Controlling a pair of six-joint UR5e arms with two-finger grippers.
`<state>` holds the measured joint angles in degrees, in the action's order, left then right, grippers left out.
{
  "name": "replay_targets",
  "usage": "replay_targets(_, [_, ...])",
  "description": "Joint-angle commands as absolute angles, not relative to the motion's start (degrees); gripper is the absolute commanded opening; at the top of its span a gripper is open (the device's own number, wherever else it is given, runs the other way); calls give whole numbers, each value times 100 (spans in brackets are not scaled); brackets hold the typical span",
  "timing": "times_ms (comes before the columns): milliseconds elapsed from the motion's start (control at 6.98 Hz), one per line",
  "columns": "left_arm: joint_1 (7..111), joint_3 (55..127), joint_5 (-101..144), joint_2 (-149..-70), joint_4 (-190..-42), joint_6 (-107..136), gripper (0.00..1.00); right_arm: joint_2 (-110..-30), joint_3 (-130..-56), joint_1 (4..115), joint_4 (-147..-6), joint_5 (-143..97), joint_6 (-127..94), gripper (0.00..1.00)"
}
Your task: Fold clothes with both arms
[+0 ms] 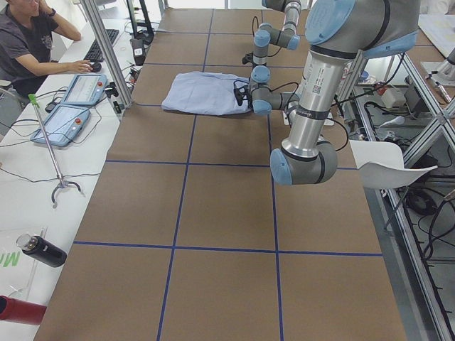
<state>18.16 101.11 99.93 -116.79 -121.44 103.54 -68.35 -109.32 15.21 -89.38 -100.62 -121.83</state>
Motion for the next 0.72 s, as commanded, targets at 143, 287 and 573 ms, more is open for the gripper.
replay_targets(143, [1837, 10169, 9993, -11663, -12129, 10354, 0, -6610, -10907, 1477, -9290, -10055, -12400, 97])
replay_targets(287, [1837, 10169, 9993, -11663, -12129, 10354, 0, -6618, -10881, 1468, -9273, -10046, -12401, 97])
replay_targets(573, [1828, 10169, 9984, -11663, -12129, 10354, 0, -6618, -10723, 1442, -9211, -10055, -12393, 97])
